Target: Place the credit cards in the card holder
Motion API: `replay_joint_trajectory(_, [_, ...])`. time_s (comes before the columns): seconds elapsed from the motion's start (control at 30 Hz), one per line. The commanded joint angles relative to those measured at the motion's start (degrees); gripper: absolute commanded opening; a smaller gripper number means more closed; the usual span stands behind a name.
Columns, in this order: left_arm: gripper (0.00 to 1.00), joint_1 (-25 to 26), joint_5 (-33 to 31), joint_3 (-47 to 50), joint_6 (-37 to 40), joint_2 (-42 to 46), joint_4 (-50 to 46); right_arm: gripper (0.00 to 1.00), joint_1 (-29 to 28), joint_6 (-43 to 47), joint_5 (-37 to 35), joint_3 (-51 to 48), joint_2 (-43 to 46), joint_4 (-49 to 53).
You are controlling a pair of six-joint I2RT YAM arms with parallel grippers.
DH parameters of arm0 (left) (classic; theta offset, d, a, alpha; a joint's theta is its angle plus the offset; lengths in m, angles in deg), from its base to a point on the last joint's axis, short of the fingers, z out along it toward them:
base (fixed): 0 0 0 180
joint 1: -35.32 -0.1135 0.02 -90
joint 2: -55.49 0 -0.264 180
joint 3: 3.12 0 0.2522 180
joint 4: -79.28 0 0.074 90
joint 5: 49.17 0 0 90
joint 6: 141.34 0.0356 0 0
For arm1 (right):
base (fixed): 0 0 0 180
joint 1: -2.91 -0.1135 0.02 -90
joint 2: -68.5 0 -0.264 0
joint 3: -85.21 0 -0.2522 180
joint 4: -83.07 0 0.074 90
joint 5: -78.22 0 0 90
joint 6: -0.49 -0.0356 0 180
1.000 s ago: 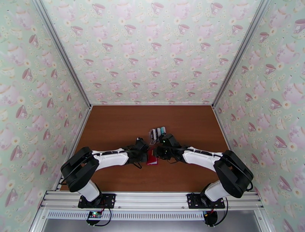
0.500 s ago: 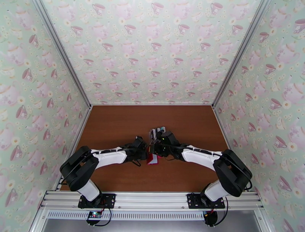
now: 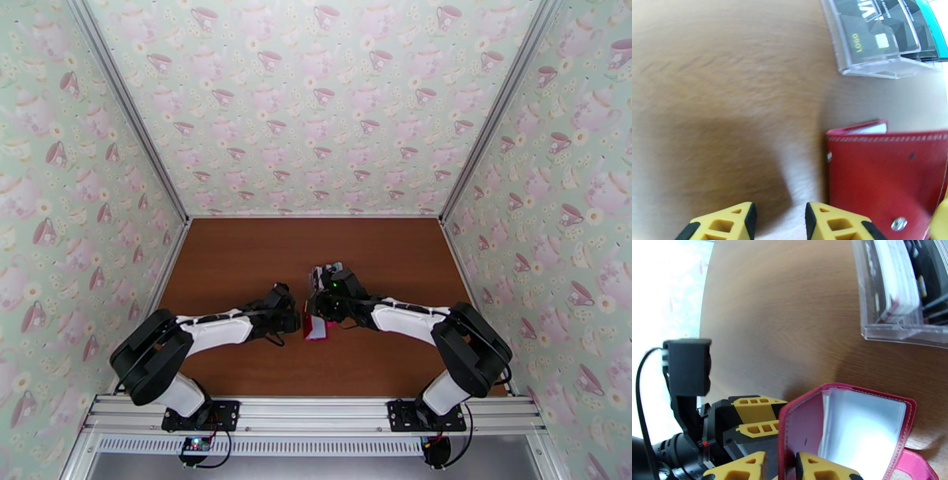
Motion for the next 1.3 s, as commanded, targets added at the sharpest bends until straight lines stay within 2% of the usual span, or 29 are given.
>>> replay_joint_trajectory(0.0, [0.41,-0.37,-0.21,2.46,1.21,3.66,-5.61,0.27,0.13,-0.24,1.12,2.04,-1.22,-0.74])
replay_joint_trajectory(0.23, [0.45,-0.19,1.4,3.26,2.0,14.76,-8.25,0.27,0.11,-0.49,2.15,2.78,-1.71,-1.15])
replay_joint_trajectory(0.53, [0.49,0.68,5.42,1.58,3.23,21.55,-7.22,0.27,-0.65,-1.13,3.65,3.59,-2.95,-2.58])
replay_joint_trajectory(0.73, [0.53,1.0,7.9,1.44,3.37,21.71,-5.05,0.27,-1.0,-1.82,4.27,4.24,-4.01,-3.33])
replay_joint_trajectory(0.87, [0.62,1.99,8.66,1.44,3.57,21.24,-3.42,0.28,-1.36,-2.19,4.81,4.95,-5.03,-3.91])
replay_joint_trajectory(1.27, [0.63,3.65,5.74,0.75,4.89,17.13,-1.91,0.27,-2.01,-3.24,5.11,5.46,-6.58,-5.05])
